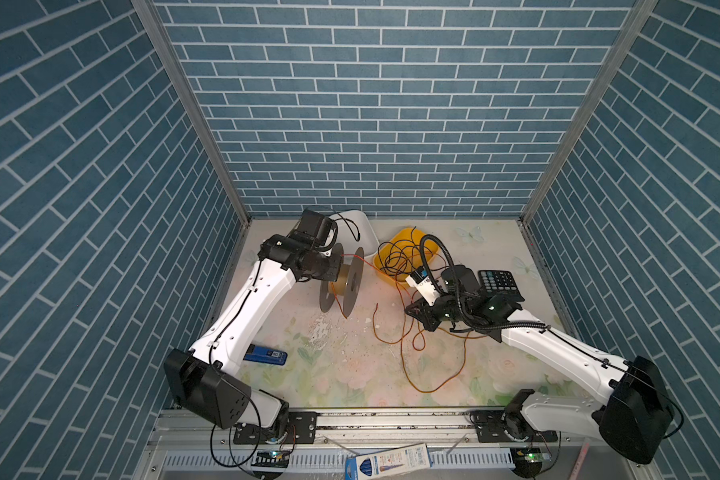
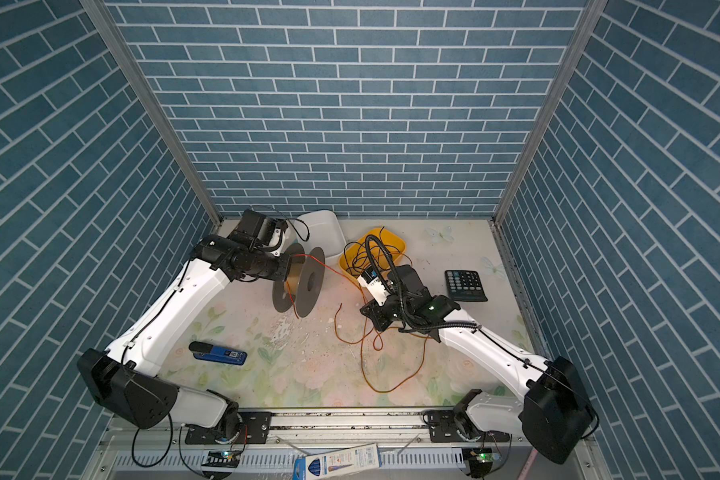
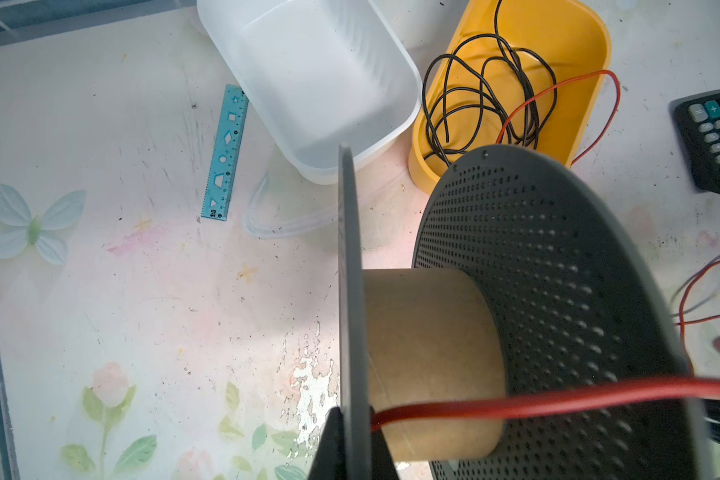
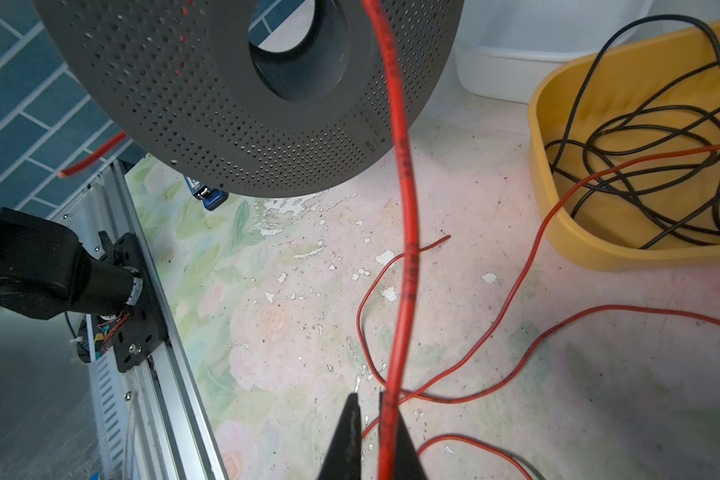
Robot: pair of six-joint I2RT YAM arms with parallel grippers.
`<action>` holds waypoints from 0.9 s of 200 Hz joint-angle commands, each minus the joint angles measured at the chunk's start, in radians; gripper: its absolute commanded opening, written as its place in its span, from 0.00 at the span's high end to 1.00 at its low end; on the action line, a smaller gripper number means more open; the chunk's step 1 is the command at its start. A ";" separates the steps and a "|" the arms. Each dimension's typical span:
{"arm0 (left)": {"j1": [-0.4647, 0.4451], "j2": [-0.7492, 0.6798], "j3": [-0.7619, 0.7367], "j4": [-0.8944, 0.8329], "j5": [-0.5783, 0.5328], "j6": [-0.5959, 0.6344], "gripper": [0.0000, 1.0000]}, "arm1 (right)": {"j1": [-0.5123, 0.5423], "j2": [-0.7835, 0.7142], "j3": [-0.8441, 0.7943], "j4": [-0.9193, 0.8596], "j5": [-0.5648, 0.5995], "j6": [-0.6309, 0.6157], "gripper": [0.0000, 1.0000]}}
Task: Wrap the cables
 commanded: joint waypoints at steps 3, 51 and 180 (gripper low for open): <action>0.009 -0.012 0.041 0.003 0.025 0.010 1.00 | -0.002 -0.034 -0.026 0.040 0.055 0.010 1.00; 0.009 -0.042 0.040 -0.006 0.147 0.032 1.00 | -0.018 -0.007 0.158 -0.011 0.206 -0.026 1.00; 0.137 -0.118 0.111 -0.026 0.397 -0.016 1.00 | -0.147 0.412 0.302 0.257 -0.033 0.080 1.00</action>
